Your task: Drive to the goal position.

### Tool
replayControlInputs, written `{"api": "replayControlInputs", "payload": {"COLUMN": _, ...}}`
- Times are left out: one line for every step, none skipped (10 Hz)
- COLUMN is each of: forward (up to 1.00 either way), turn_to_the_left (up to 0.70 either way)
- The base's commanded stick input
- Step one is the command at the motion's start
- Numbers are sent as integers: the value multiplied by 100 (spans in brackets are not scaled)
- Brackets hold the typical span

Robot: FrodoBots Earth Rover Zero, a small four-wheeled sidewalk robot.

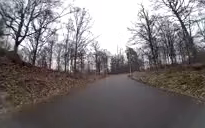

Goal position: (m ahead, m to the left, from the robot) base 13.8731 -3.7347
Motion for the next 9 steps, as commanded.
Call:
{"api": "replayControlInputs", "payload": {"forward": 100, "turn_to_the_left": 0}}
{"api": "replayControlInputs", "payload": {"forward": 100, "turn_to_the_left": 0}}
{"api": "replayControlInputs", "payload": {"forward": 100, "turn_to_the_left": 0}}
{"api": "replayControlInputs", "payload": {"forward": 100, "turn_to_the_left": 0}}
{"api": "replayControlInputs", "payload": {"forward": 100, "turn_to_the_left": 0}}
{"api": "replayControlInputs", "payload": {"forward": 100, "turn_to_the_left": 0}}
{"api": "replayControlInputs", "payload": {"forward": 100, "turn_to_the_left": 0}}
{"api": "replayControlInputs", "payload": {"forward": 100, "turn_to_the_left": 0}}
{"api": "replayControlInputs", "payload": {"forward": 100, "turn_to_the_left": 0}}
